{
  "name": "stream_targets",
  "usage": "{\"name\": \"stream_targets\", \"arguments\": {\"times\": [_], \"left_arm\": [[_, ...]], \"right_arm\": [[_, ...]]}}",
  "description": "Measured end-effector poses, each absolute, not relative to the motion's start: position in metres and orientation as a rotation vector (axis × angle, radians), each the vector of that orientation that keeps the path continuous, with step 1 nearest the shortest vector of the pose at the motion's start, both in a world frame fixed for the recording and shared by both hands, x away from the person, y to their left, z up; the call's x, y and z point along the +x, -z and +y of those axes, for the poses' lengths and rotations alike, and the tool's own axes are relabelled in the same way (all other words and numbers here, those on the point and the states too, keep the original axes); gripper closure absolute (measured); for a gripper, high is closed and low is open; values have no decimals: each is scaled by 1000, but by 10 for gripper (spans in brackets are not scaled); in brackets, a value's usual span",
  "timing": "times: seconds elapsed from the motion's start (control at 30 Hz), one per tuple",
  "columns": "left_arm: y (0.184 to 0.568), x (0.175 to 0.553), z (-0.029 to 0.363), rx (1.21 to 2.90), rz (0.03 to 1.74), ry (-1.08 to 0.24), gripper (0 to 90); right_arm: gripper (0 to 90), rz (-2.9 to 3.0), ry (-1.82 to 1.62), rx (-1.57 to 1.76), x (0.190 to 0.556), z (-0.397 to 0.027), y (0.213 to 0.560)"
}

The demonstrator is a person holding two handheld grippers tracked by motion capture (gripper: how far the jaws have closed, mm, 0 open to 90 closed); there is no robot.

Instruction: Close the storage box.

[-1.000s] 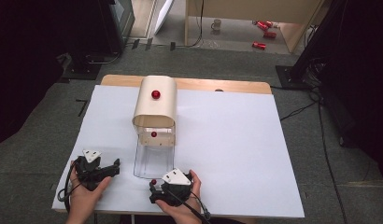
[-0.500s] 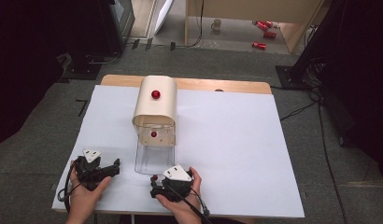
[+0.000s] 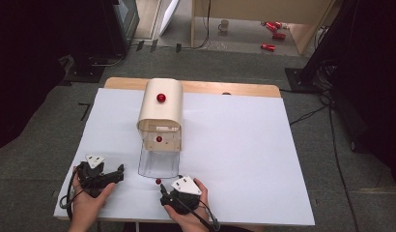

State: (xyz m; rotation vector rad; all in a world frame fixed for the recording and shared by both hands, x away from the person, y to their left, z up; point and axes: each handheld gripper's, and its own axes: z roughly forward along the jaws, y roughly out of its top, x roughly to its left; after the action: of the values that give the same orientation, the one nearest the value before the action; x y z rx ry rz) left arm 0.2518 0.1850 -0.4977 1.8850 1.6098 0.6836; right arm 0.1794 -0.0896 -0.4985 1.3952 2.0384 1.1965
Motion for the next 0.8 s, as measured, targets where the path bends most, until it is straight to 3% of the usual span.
{"name": "stream_targets", "arguments": {"times": [0.2,0.27,0.33,0.63,0.8], "left_arm": [[498,252,185,1884,1611,-683,76],[498,252,185,1885,1610,-683,76],[498,252,185,1885,1610,-683,77],[498,252,185,1883,1611,-683,76],[498,252,185,1884,1610,-682,76]], "right_arm": [[486,2023,-1207,1438,175,-92,499],[613,2051,-1248,1415,172,-91,500],[654,2080,-1283,1404,173,-89,500],[745,2099,-1315,1360,175,-72,500],[746,2069,-1315,1391,178,-65,501]]}}
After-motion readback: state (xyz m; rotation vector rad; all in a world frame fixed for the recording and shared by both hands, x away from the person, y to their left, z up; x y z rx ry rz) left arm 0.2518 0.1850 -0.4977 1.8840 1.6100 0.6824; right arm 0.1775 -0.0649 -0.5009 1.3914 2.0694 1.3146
